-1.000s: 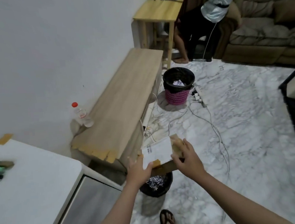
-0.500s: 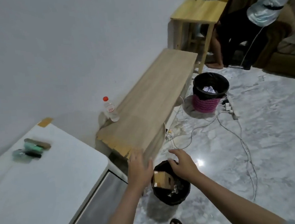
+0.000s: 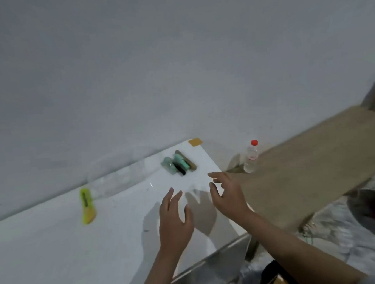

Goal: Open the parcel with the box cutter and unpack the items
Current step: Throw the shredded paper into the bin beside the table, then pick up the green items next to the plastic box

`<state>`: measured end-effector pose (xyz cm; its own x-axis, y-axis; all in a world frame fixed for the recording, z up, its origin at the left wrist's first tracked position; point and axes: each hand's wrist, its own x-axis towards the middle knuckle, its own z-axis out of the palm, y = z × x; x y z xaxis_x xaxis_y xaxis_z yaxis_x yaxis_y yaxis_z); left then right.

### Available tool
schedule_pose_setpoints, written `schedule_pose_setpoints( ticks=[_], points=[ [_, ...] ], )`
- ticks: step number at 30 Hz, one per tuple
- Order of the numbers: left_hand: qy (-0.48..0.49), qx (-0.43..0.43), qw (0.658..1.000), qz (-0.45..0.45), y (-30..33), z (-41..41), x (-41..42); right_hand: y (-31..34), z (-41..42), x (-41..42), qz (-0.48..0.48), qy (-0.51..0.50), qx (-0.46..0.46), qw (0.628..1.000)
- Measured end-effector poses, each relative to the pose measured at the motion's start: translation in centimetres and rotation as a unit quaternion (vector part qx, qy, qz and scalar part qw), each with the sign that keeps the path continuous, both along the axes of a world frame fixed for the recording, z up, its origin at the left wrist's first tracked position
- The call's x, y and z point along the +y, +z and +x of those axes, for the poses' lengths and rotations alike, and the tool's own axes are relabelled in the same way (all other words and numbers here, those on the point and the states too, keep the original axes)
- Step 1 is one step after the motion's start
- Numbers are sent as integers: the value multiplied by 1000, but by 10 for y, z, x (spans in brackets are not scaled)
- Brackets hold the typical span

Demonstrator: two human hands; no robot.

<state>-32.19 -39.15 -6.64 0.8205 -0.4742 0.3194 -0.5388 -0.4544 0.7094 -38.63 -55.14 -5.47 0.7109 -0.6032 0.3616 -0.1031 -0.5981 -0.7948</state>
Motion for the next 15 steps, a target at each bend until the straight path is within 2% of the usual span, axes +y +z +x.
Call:
schedule_pose_setpoints(
  ticks=[6, 10, 13, 15],
  points=[
    [93, -28, 995, -26, 8, 85, 62, 0, 92, 41, -36, 22, 14, 999],
    [141, -72, 987, 9, 9, 132, 92, -11, 138, 46, -104, -32, 45, 993],
    [168, -68, 983, 20, 8, 156, 106, -18, 159, 45, -153, -98, 160, 970],
    [174, -68, 982, 26, 5, 170, 110, -19, 170, 44, -135, -110, 251, 952]
  ],
)
